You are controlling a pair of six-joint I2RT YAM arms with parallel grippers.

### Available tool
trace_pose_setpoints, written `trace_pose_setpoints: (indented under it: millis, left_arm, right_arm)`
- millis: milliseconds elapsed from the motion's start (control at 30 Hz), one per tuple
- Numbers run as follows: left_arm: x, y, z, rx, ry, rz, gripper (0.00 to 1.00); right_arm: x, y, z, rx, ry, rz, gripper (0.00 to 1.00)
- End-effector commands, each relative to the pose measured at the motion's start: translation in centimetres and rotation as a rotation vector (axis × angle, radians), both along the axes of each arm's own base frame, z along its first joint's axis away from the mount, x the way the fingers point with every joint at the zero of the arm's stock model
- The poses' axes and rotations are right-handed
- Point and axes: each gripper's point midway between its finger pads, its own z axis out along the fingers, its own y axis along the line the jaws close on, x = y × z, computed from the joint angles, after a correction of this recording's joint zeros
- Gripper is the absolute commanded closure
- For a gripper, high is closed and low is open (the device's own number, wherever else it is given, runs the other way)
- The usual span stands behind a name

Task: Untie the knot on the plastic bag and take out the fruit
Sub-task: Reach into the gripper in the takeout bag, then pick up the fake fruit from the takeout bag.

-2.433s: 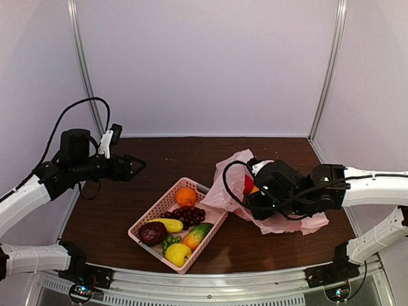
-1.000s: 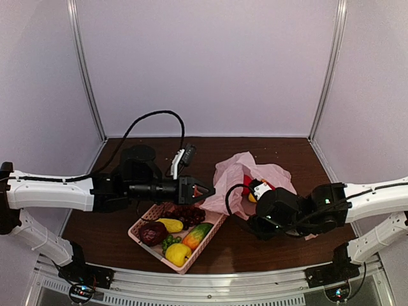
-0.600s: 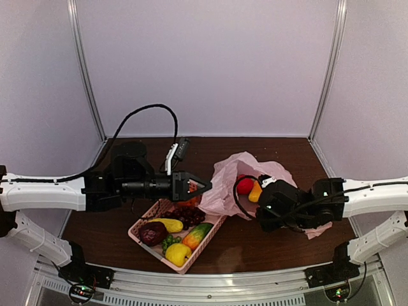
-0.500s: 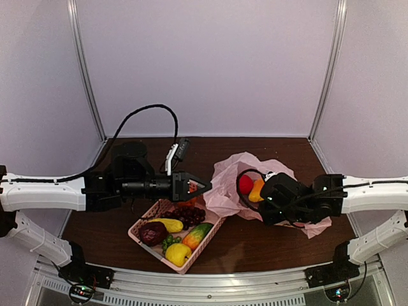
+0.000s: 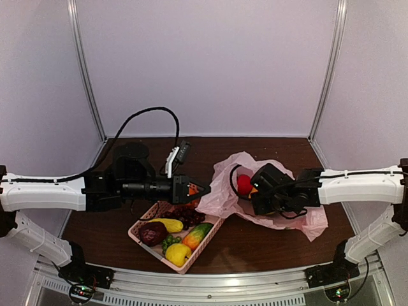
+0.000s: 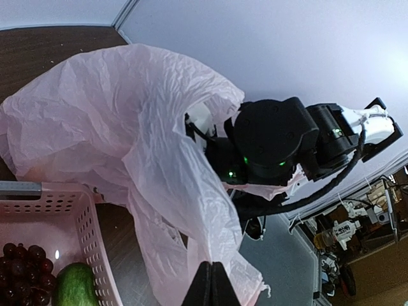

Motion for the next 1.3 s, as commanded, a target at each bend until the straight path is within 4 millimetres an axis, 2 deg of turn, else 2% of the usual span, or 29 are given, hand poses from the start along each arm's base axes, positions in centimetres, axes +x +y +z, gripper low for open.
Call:
trace_pose_setpoints:
  millis: [0, 100, 267, 433, 600, 800, 867, 1100, 1267]
  left_arm:
    - [0.2, -0.4, 0.9, -0.02, -0.031, 0.0, 1.0]
    - [0.2, -0.3, 1.0, -0.021, -0.03, 0.002, 1.0]
    - [0.2, -0.1, 1.0, -0.023, -0.034, 0.013, 1.0]
    - [0.2, -0.1, 1.1, -0.026, -0.034, 0.014, 1.0]
    - [0.3, 0.0, 1.2, -0.027, -0.036, 0.019, 1.0]
    - [0.3, -0.1, 1.1, -0.026, -0.034, 0.019, 1.0]
    - [0.3, -0.1, 1.2, -0.027, -0.036, 0.018, 1.0]
    - [0.4, 0.1, 1.3, -0.028, -0.037, 0.027, 1.0]
    - [0.5, -0.1, 1.3, -0.03, -0.036, 0.025, 1.0]
  right_arm:
    - [1.6, -0.5, -1.2, -0.026, -0.004, -0.049, 0.27]
    - [2.2, -1.3, -2.0, -0.049, 0.011, -0.088, 0.22]
    - [2.3, -1.4, -3.9, -0.067, 0.04, -0.106, 0.1]
    - [2.1, -2.0, -6.0, -0.105, 0.065, -0.129, 0.06]
    - [2.2, -2.6, -6.7, -0.127, 0.065, -0.155, 0.16]
    - [2.5, -3.1, -7.5, -0.166, 0.066, -0.167, 0.16]
    - [2.7, -3.3, -7.8, -0.184, 0.063, -0.168, 0.2]
    - [3.1, -2.7, -6.7, -0.174, 0.05, -0.149, 0.38]
    - [2.8, -2.8, -5.4, -0.125, 0.029, -0.134, 0.43]
